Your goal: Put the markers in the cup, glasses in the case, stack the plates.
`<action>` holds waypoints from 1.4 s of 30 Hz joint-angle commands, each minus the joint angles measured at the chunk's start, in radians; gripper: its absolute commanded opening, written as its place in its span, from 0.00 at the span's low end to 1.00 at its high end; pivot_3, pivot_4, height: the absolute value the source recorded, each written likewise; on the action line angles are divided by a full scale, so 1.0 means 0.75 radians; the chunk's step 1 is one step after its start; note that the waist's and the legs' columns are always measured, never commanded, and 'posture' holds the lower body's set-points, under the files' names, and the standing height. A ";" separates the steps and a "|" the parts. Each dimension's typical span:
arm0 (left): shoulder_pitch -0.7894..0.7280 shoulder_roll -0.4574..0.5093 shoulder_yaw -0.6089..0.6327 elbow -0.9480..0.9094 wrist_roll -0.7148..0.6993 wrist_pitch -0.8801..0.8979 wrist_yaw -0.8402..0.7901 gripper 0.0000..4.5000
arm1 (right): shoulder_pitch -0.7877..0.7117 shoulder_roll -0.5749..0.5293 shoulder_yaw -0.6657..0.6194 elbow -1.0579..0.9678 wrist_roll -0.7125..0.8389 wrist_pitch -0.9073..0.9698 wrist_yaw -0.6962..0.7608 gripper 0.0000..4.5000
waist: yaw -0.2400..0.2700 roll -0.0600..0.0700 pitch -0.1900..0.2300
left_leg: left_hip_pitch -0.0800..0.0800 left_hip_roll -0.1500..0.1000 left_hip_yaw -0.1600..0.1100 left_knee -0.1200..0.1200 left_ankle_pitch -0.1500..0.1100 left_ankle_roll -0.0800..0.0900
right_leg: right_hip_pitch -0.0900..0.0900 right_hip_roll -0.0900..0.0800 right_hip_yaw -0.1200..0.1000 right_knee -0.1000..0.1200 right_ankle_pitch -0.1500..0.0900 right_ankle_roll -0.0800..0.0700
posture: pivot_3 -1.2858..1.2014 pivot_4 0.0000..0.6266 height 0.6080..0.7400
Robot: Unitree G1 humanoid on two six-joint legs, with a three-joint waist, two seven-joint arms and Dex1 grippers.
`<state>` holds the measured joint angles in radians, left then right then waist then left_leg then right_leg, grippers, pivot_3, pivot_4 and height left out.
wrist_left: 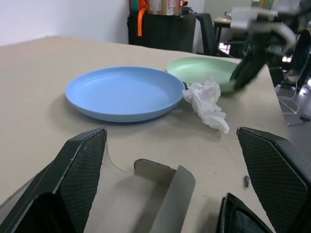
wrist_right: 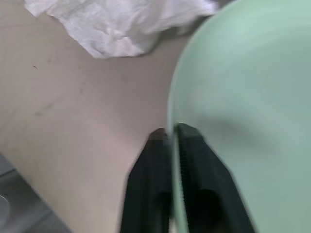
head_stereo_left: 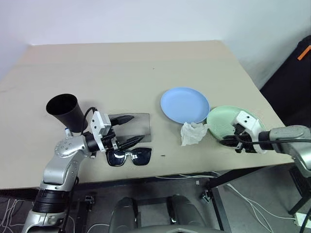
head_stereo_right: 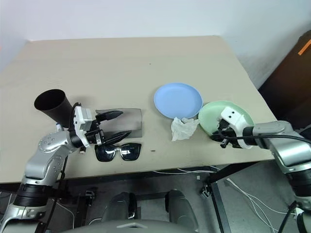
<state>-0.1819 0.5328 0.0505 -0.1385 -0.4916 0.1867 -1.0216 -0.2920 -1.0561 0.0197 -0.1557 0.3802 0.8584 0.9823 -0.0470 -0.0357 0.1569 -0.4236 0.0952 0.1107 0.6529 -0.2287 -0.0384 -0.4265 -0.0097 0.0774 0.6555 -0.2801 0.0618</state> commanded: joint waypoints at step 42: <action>0.003 0.020 0.123 -0.099 -0.019 -0.006 0.119 1.00 | -0.581 0.498 0.308 0.263 -0.286 -0.407 0.078 0.11 | 0.007 0.005 0.003 | -0.004 -0.001 0.004 -0.001 0.001 0.001 | -0.010 0.001 0.003 0.010 -0.001 0.004 | 0.52 0.24 0.89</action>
<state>-0.1701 0.5403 0.1308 -0.1793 -0.4933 0.1889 -0.9340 -0.7170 -0.6840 0.2659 0.0775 0.1623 0.5587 1.0377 -0.0421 -0.0321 0.1591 -0.4266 0.0941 0.1138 0.6524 -0.2282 -0.0379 -0.4336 -0.0093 0.0794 0.6630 -0.2811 0.0651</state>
